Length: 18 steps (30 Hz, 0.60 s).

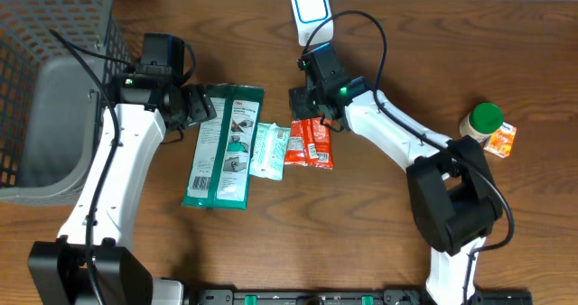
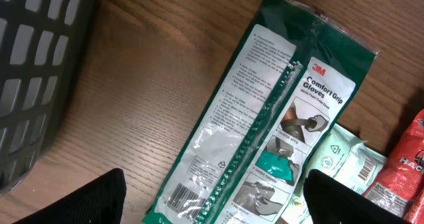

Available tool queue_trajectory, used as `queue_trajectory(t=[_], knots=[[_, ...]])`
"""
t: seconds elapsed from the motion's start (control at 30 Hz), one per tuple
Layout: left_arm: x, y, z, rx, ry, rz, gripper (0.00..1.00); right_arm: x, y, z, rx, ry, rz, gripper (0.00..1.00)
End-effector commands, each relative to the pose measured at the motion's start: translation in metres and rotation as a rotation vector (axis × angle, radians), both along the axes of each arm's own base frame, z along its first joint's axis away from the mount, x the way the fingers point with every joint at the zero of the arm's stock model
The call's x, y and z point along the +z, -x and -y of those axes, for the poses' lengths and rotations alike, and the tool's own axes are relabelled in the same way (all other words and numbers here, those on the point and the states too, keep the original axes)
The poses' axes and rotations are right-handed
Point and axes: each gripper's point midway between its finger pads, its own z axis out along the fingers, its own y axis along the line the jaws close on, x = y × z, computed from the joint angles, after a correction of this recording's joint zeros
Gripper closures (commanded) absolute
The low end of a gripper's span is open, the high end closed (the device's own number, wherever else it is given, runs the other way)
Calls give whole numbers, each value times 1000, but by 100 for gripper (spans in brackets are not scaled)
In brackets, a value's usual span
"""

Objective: Scan the item barcode
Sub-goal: 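Move the right gripper to the red Nescafe stick and grasp it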

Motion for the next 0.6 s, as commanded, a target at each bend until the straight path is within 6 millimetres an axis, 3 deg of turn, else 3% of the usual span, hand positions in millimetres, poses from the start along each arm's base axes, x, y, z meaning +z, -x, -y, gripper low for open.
queue_trajectory(t=[0.0, 0.23, 0.37, 0.47, 0.53, 0.57], knots=[[7, -3, -3, 3, -12, 18, 14, -14, -6, 13, -43, 10, -20, 41], [7, -3, -3, 3, -12, 18, 14, -22, -5, 8, -40, 6, -30, 55], [7, -3, -3, 3, -13, 18, 14, -16, -7, 12, -48, -5, -27, 75], [7, -3, -3, 3, -13, 18, 14, -13, -5, 10, -32, -47, -53, 81], [7, -3, -3, 3, -12, 18, 14, -12, -6, 12, -34, -55, -55, 99], [7, -3, -3, 3, -13, 18, 14, -11, -6, 13, -37, -55, -54, 99]])
